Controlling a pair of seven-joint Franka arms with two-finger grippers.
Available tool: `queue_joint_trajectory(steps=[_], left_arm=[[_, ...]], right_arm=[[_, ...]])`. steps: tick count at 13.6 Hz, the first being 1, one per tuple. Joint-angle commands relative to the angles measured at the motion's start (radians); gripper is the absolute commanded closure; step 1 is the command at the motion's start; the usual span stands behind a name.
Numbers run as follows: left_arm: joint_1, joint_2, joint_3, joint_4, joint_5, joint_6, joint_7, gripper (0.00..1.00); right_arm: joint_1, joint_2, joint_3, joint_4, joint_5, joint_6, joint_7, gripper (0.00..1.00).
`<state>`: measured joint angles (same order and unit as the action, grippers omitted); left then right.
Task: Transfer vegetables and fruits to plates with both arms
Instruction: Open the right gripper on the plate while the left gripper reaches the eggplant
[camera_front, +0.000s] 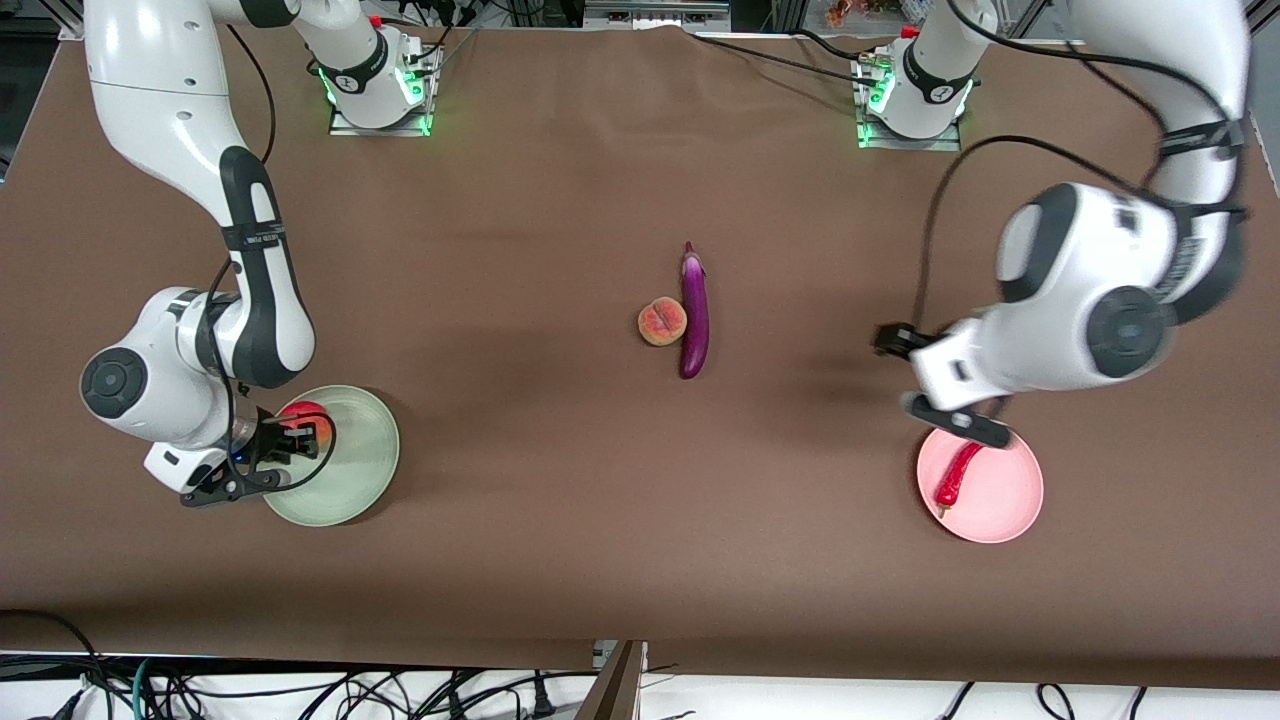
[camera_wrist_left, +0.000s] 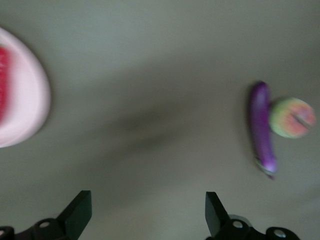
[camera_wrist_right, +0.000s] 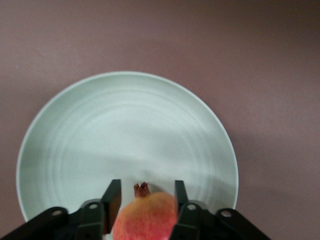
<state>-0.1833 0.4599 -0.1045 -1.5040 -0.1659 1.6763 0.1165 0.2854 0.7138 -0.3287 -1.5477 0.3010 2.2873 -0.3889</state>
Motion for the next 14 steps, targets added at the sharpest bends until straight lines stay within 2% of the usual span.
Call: queue_joint_trajectory(steps=[1,3,5,8,9,11,14], left_arm=[[-0.1,0.017,0.011,-0.064,-0.057,0.023,-0.014,0.0],[-0.174,0.019,0.008,-0.12,-0.054,0.103,-0.017,0.0],[-0.212,0.011,-0.016,-0.201,-0.052,0.186,-0.041,0.0],[-0.215,-0.016,-0.171,-0.398,0.032,0.438,-0.284,0.0],[-0.215,-0.017,-0.208,-0.43,0.07,0.489,-0.358,0.0],[-0.235,0.014,-0.236,-0.458,0.129,0.61,-0.49,0.0],[-0.239,0.062,-0.236,-0.461,0.238,0.71,-0.534,0.0]], right_arm=[[-0.002,-0.007,0.04,0.06,0.046,-0.055,-0.007,0.0],[0.036,-0.023,0.072,0.067,0.055,-0.083,0.069,0.0],[0.118,-0.027,0.074,0.067,0.053,-0.103,0.267,0.0],[0.24,-0.027,0.076,0.066,0.055,-0.106,0.523,0.0],[0.276,-0.027,0.083,0.064,0.055,-0.104,0.601,0.0],[0.346,-0.024,0.086,0.064,0.053,-0.094,0.732,0.0],[0.417,-0.011,0.086,0.064,0.049,-0.075,0.824,0.0]])
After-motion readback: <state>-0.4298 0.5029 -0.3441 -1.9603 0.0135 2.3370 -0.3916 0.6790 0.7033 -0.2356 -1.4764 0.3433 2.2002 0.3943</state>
